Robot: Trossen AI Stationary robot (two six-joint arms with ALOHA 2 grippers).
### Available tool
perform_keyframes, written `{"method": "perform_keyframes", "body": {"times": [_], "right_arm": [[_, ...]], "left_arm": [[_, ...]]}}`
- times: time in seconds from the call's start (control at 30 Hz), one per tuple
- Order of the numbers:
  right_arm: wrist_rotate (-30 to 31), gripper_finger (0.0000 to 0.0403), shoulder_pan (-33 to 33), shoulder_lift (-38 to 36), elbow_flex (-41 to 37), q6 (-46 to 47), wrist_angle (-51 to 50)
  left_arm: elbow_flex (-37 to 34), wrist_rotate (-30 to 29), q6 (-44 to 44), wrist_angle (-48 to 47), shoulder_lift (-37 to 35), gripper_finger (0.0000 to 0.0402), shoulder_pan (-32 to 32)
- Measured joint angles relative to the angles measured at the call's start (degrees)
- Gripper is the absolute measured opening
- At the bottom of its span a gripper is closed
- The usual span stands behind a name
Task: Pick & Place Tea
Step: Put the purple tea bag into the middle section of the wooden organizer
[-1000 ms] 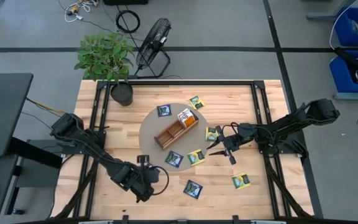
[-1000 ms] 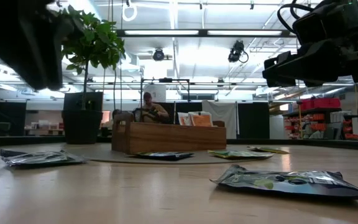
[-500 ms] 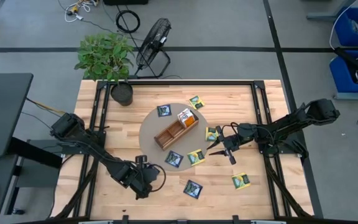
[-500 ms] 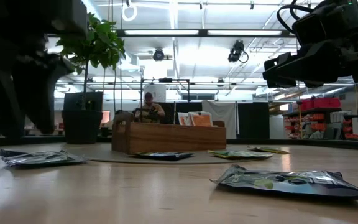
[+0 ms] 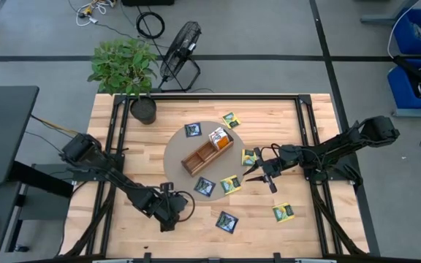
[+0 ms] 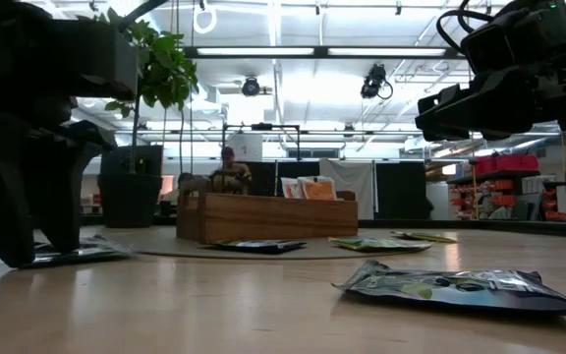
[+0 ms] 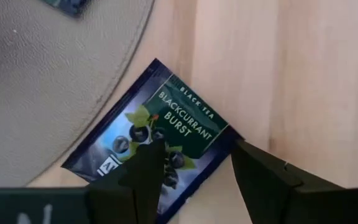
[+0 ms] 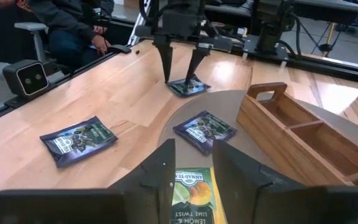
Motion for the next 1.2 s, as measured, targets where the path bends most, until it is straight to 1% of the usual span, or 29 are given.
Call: {"method": "perform_keyframes", "body": {"times": [0.17,0.27,0.33,0.43,0.53,0.73,0.9,1.07,1.13,1.2], "right_arm": [[0.0,0.0114,0.0,0.0,0.0,0.0,0.1],[0.0,0.0114,0.0,0.0,0.0,0.0,0.1],[0.0,0.0114,0.0,0.0,0.0,-0.1,0.1],[0.0,0.0114,0.0,0.0,0.0,-0.2,0.1],[0.0,0.0114,-0.1,0.0,0.0,0.0,-0.1],[0.0,0.0114,-0.1,0.0,0.0,-0.2,-0.3],[0.0,0.0113,-0.1,0.0,0.0,-0.7,-0.3],[0.0,0.0113,-0.1,0.0,0.0,-0.9,-0.3],[-0.2,0.0113,-0.1,0.0,0.0,-1.2,-0.3],[-0.6,0.0113,0.0,0.0,0.0,-1.6,-0.3]], "left_arm": [[0.4,-0.4,1.4,0.9,1.4,0.0190,0.3],[0.5,-0.4,-0.3,-0.2,1.9,0.0187,0.7],[0.5,-0.4,-0.9,-0.3,2.5,0.0177,1.0],[0.6,-0.4,0.0,0.4,4.0,0.0147,1.5],[0.7,0.4,0.1,1.1,4.9,0.0103,2.2],[1.3,1.3,1.1,0.5,4.3,0.0014,2.4],[2.3,1.5,3.6,-0.1,3.8,0.0004,2.3],[3.2,2.5,5.6,-1.1,1.3,0.0004,2.2],[3.7,2.2,7.1,0.4,-0.1,0.0004,2.0],[3.8,0.8,8.8,2.4,-1.7,0.0003,1.9]]}}
